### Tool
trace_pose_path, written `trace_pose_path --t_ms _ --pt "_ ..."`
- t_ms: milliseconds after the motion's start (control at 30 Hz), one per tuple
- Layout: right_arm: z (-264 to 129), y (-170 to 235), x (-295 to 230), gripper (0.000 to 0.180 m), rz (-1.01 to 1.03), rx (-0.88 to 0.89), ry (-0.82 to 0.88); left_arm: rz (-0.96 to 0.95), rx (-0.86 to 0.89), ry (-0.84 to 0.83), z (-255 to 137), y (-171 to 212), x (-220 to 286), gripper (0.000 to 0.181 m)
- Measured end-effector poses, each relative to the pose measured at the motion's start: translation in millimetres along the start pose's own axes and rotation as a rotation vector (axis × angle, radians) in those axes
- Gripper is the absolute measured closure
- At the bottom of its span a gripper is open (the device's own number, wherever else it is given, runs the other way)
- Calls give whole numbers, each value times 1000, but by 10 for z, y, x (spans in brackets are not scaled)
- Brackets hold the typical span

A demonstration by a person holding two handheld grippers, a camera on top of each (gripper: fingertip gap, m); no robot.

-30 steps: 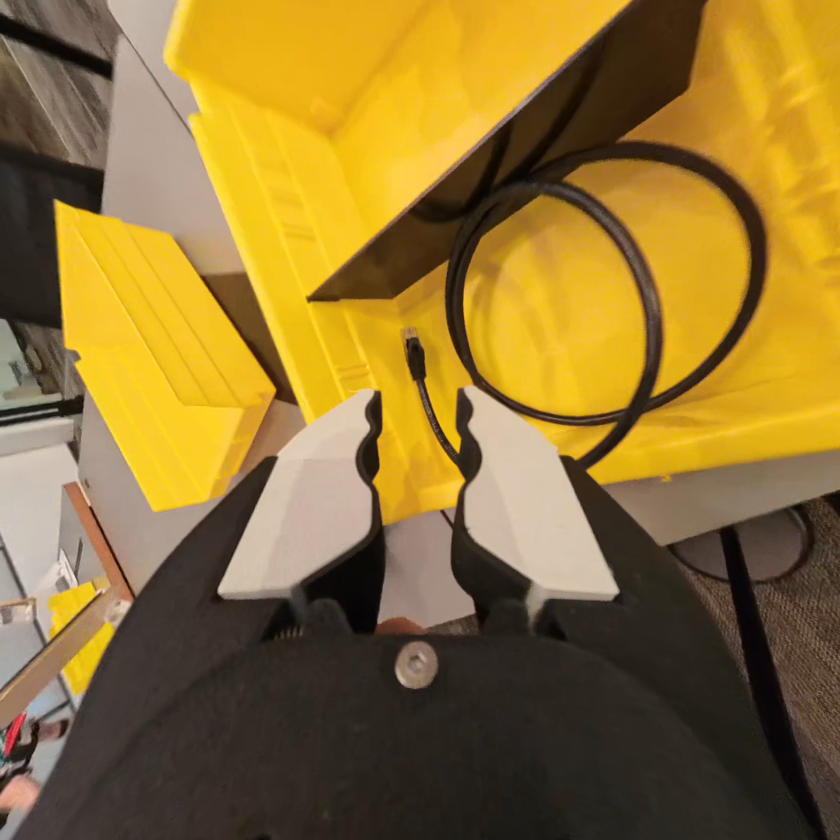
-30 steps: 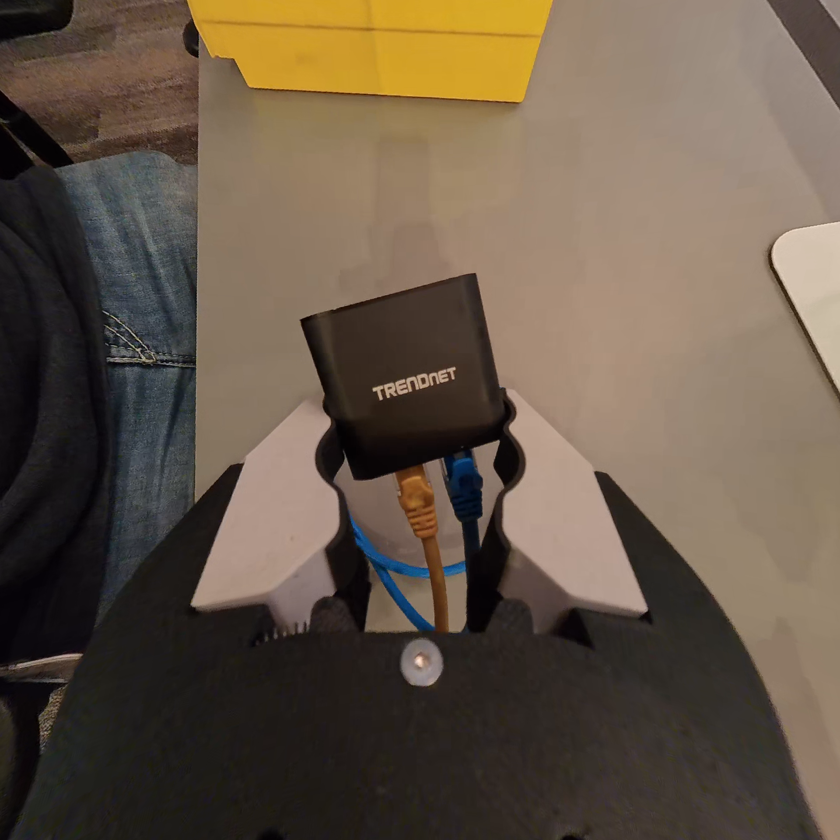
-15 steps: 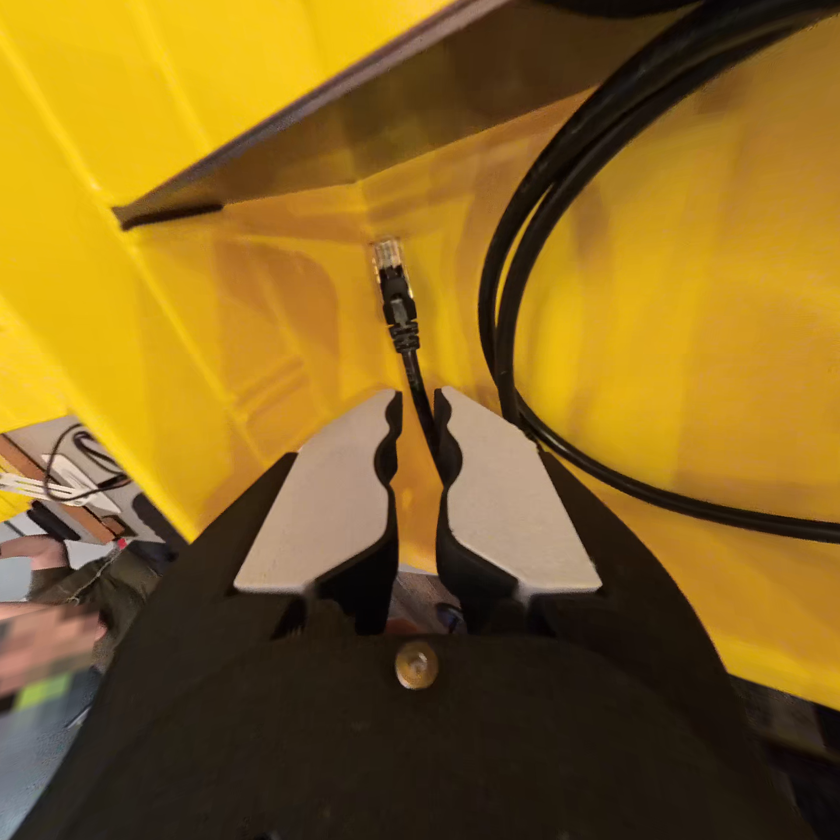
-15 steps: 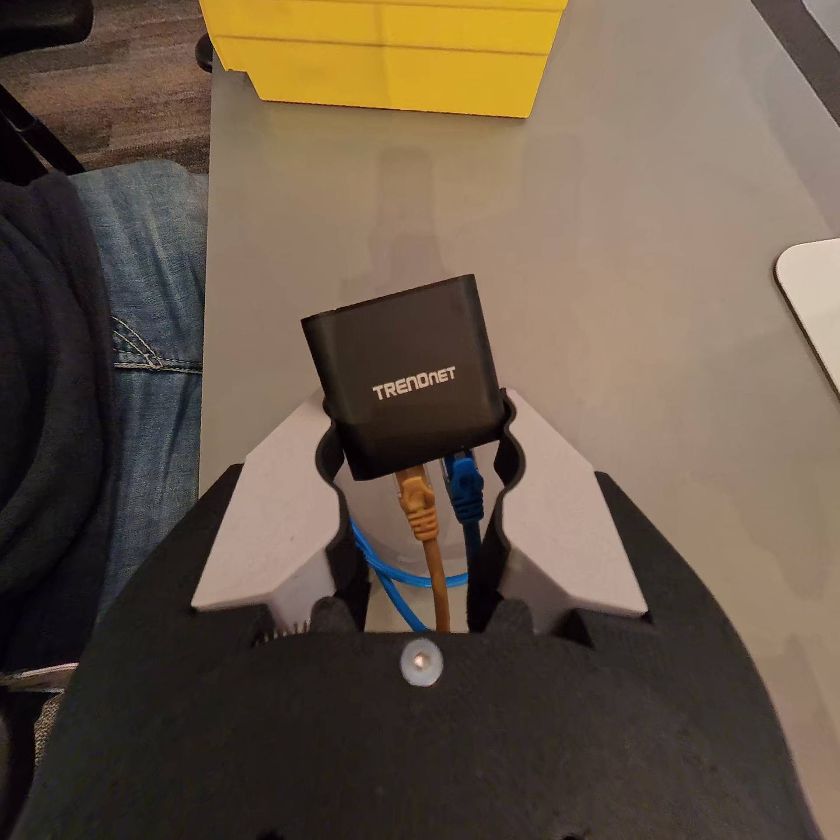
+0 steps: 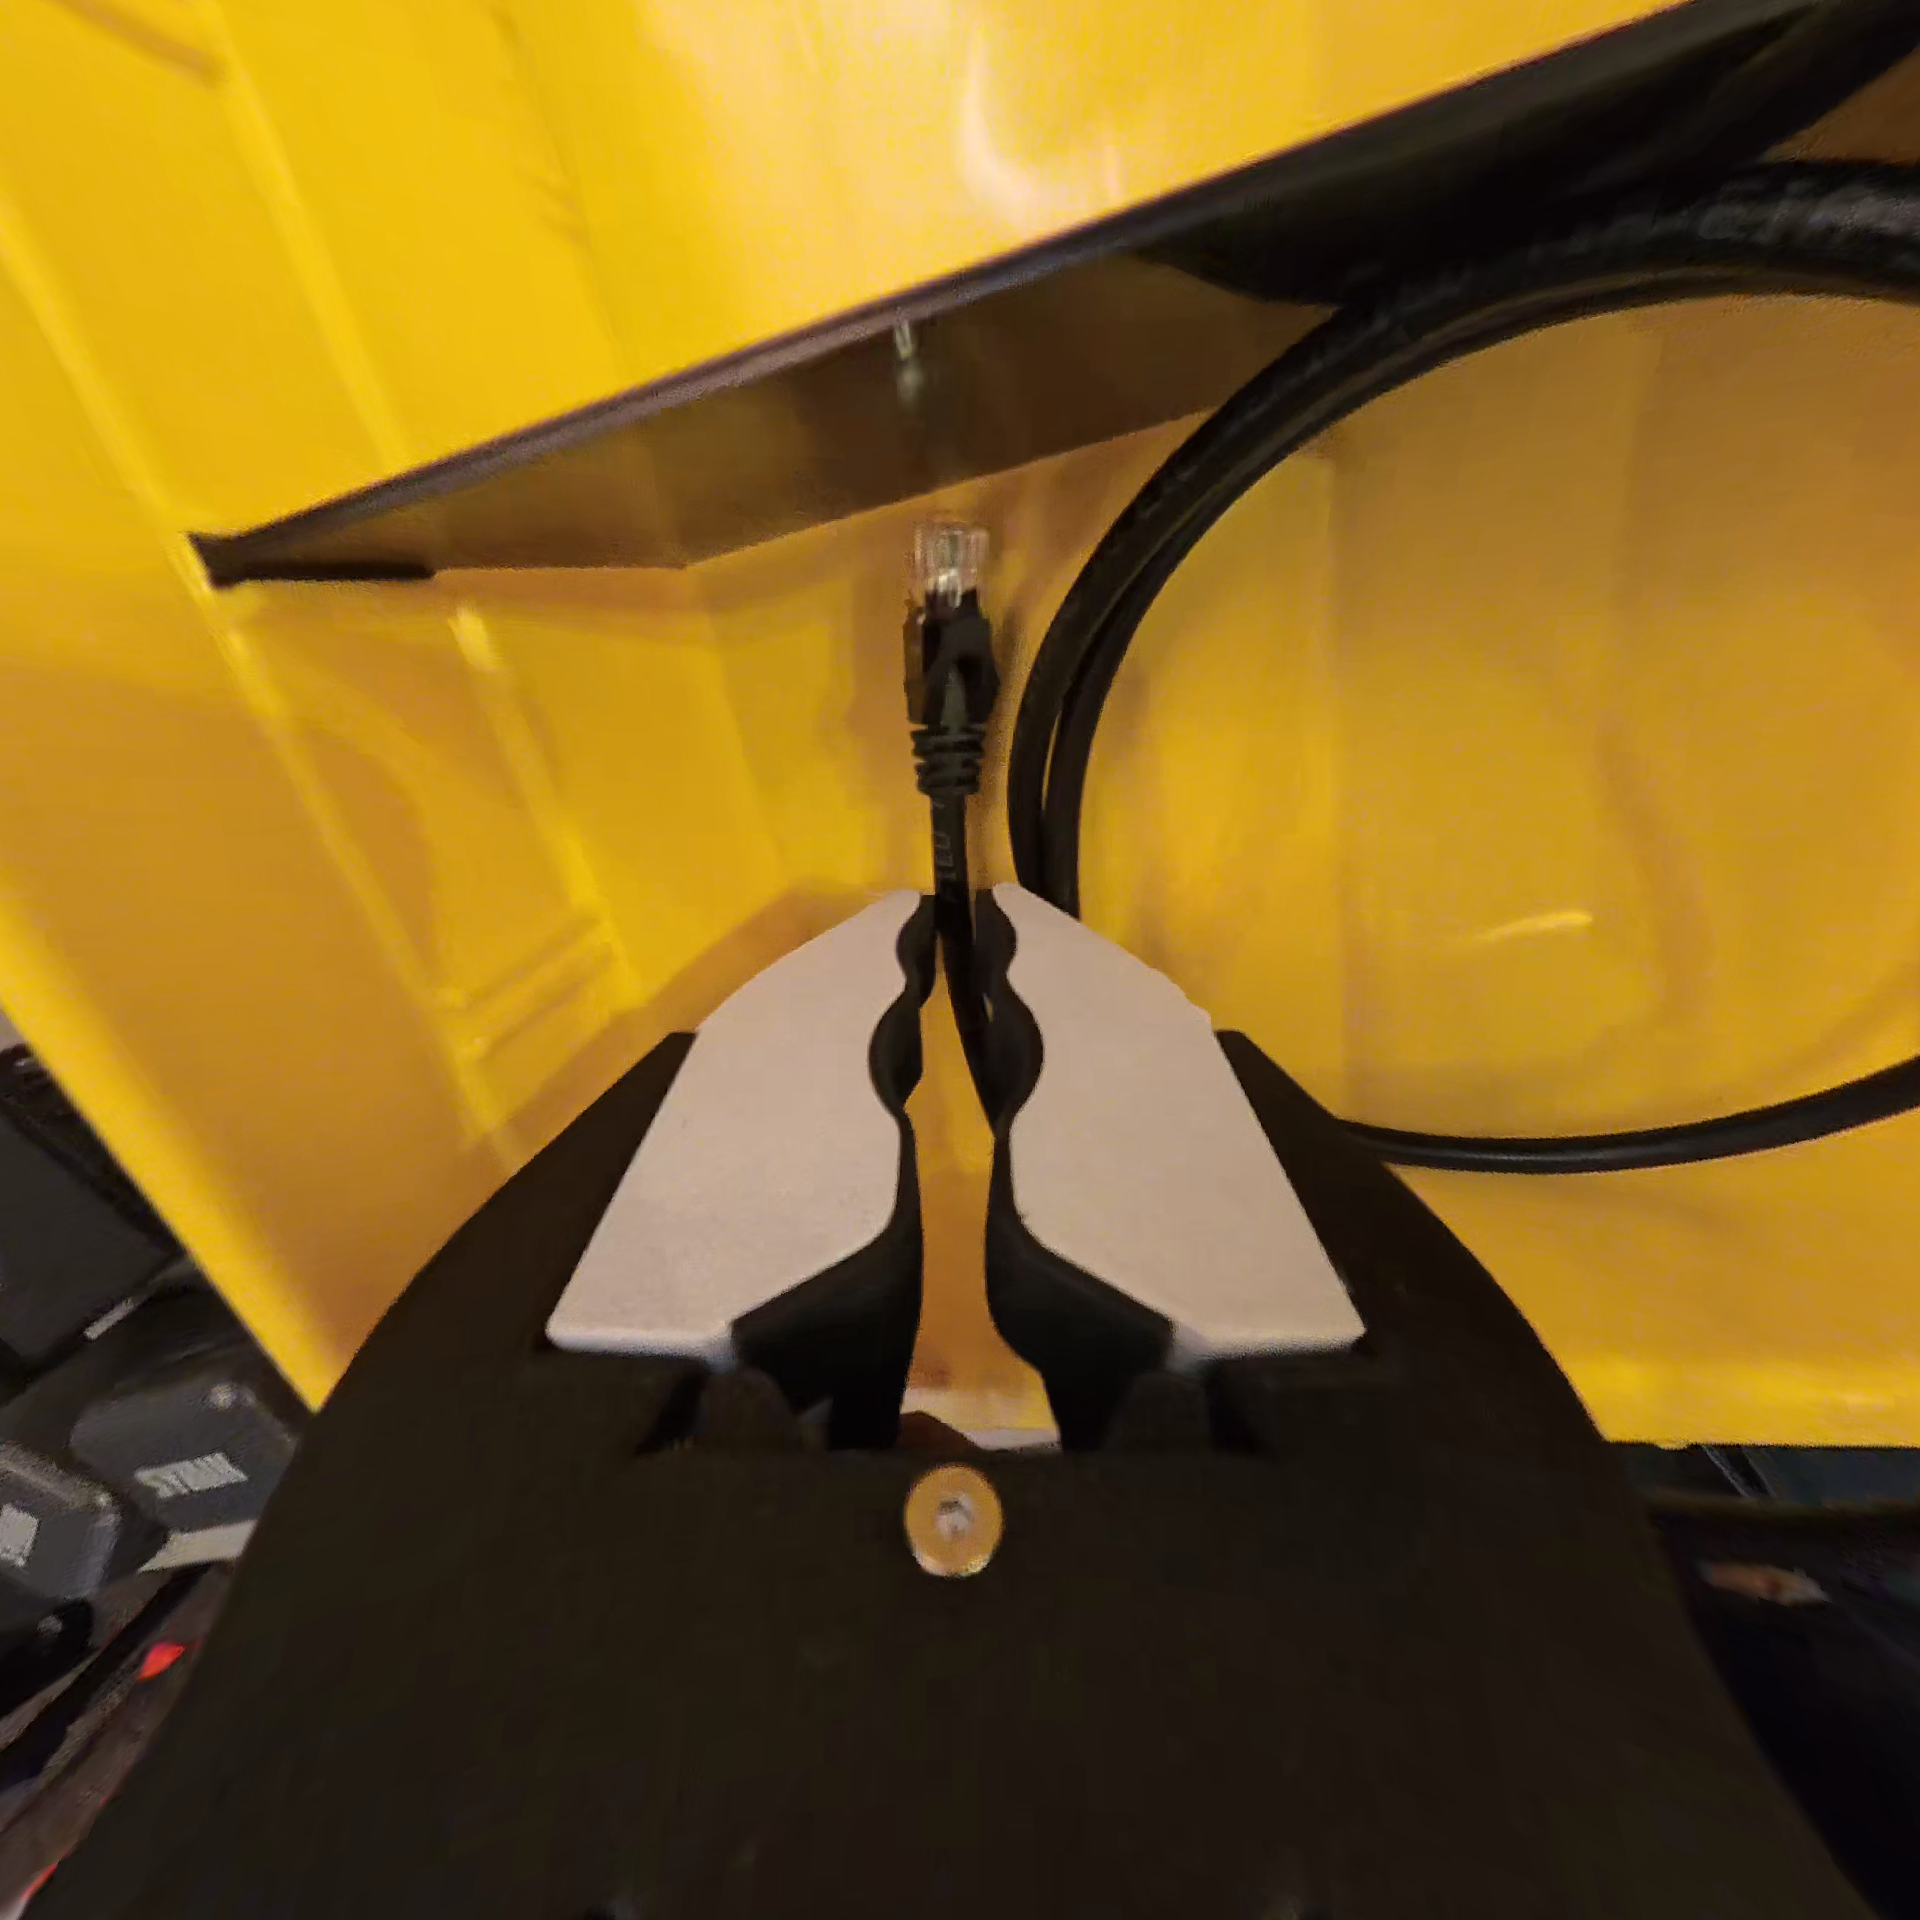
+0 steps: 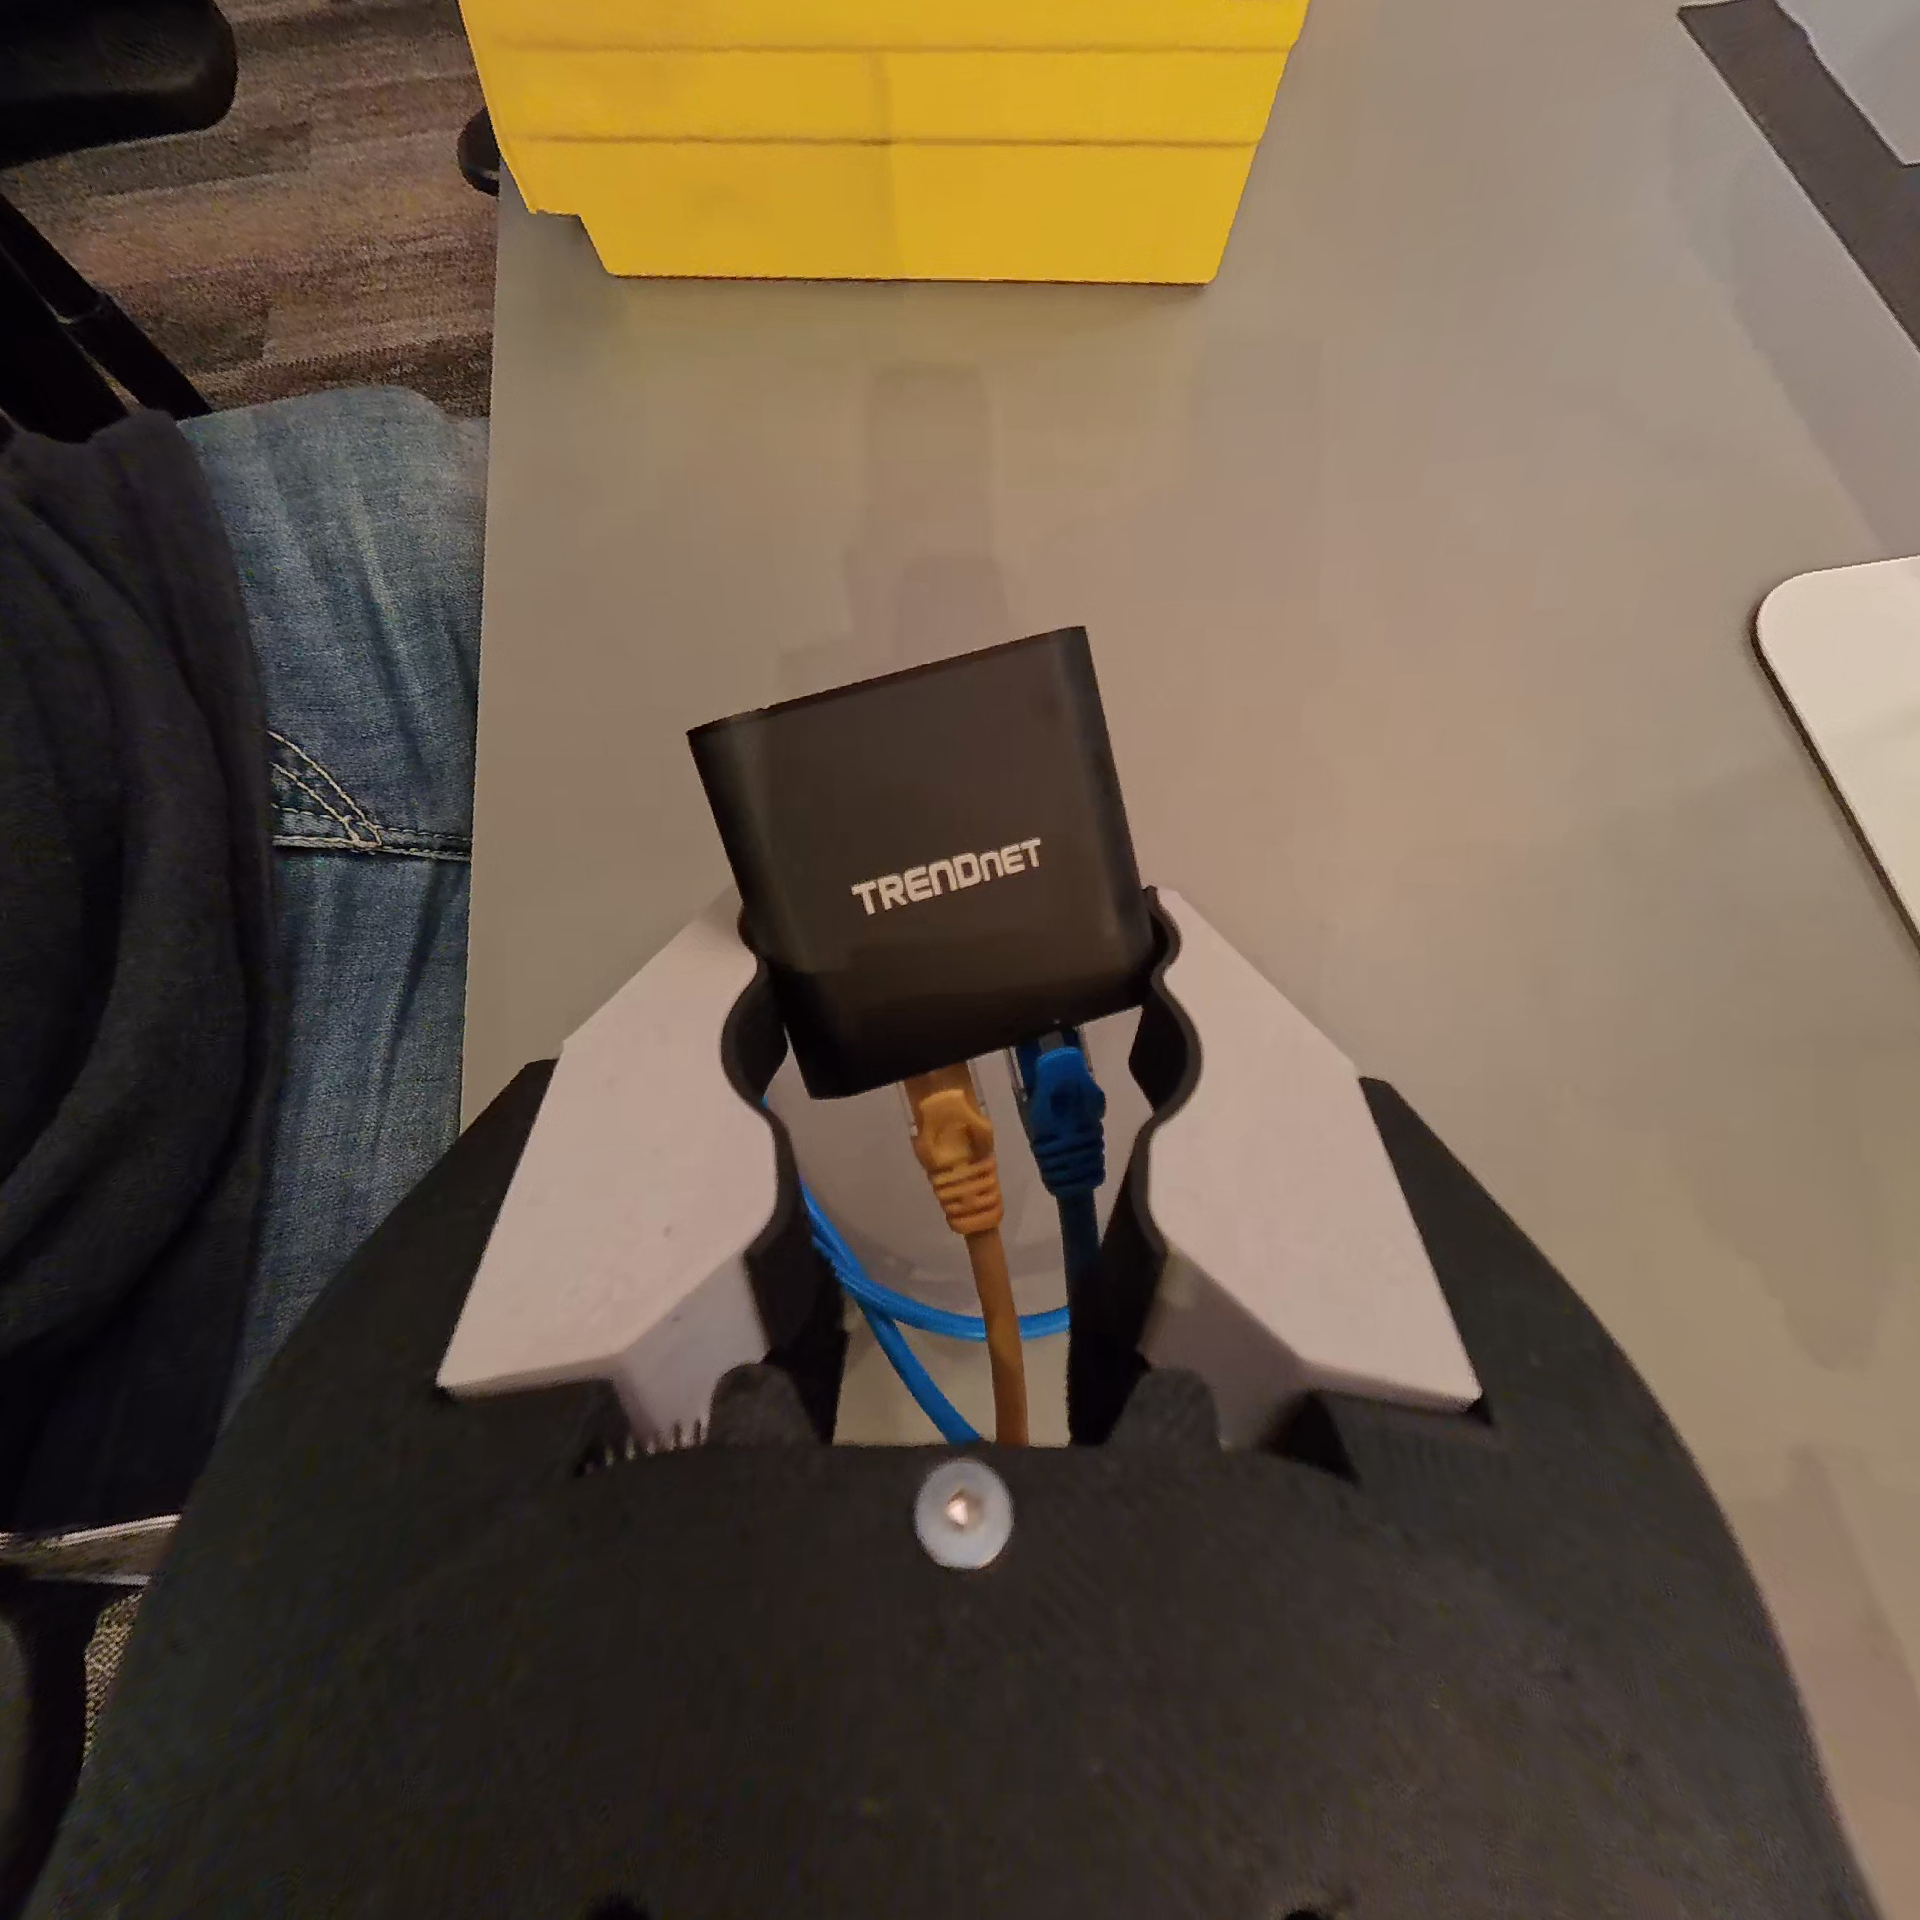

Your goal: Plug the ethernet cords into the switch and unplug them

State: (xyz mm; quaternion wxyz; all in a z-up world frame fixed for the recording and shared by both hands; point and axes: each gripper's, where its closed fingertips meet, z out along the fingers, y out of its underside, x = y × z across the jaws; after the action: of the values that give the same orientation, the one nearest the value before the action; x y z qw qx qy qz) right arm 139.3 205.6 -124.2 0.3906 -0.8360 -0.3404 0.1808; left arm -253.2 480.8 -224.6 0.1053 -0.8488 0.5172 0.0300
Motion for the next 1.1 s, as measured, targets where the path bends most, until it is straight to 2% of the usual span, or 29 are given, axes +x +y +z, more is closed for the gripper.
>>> trace_pose_path --t_ms 133,300,533,667,800,1100 --pt "17 -19 -4 114 -2 -1 -3 42 4 -42 13 -57 -47 166" --pt "21 -26 -19 114 -6 -1 -5 81 -10 -53 65 -101 -43 175" --pt "12 -19 -11 114 -5 5 -5 99 37 -72 11 -198 -42 175" --pt "16 -17 -21 113 -6 7 -7 139 35 -112 36 -299 -77 165" --pt "6 -14 -21 114 -4 10 -5 158 11 -141 94 -357 -109 174" --pt "-16 -10 -14 113 -3 18 -2 151 64 -125 -18 -376 -95 181"
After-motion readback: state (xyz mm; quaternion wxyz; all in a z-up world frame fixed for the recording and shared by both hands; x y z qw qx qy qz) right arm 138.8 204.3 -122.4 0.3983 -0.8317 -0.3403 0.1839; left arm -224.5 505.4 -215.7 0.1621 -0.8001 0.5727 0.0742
